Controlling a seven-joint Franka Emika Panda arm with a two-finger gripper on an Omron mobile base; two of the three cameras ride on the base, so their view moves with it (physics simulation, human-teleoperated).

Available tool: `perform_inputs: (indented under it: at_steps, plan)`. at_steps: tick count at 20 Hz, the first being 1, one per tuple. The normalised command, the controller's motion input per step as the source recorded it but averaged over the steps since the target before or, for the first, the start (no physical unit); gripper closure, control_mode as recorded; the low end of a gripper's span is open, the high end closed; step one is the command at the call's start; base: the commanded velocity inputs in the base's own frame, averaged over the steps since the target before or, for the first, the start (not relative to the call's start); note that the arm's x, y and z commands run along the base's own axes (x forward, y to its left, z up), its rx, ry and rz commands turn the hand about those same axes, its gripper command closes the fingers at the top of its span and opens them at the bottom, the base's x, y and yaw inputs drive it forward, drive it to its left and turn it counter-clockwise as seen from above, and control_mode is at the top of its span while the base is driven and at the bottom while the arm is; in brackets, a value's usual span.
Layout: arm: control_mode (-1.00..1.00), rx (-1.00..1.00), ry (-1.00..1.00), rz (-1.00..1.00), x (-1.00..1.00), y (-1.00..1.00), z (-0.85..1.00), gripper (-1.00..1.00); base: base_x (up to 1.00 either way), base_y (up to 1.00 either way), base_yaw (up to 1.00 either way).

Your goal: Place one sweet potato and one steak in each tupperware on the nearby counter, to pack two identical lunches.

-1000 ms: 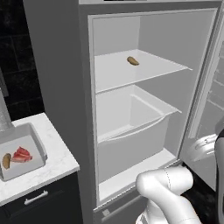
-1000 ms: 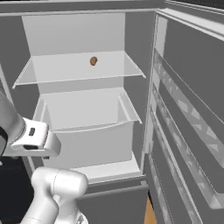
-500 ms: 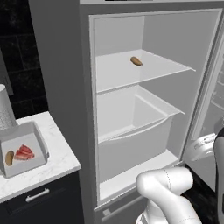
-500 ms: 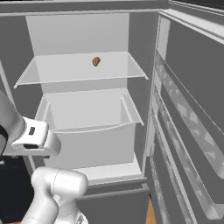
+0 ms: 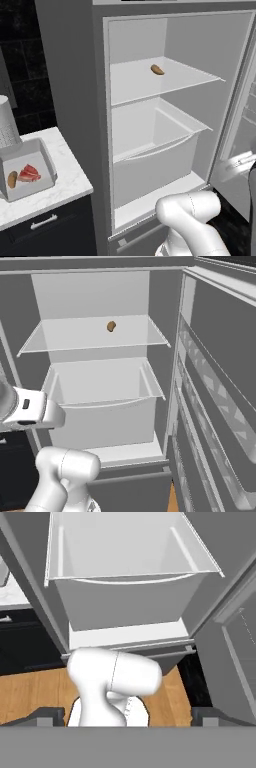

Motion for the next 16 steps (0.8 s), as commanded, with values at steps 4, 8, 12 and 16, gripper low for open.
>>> perform_inputs:
  at_steps: [4, 8, 12, 16]
  plan:
    - [-1.00, -0.11, -0.48, 0.07, 0.18, -0.08, 0.60, -1.00, 0.00, 0.00, 0.00]
    - [-1.00, 0.03, -0.25, 0.13, 0.97, -0.23, 0.75, -1.00, 0.00, 0.00, 0.00]
    - [-1.00, 0.12, -0.04, 0.13, 1.00, -0.18, 0.37, -1.00, 0.00, 0.00, 0.00]
    - [-1.00, 0.10, -0.01, 0.03, 1.00, -0.06, 0.12, -1.00, 0.00, 0.00, 0.00]
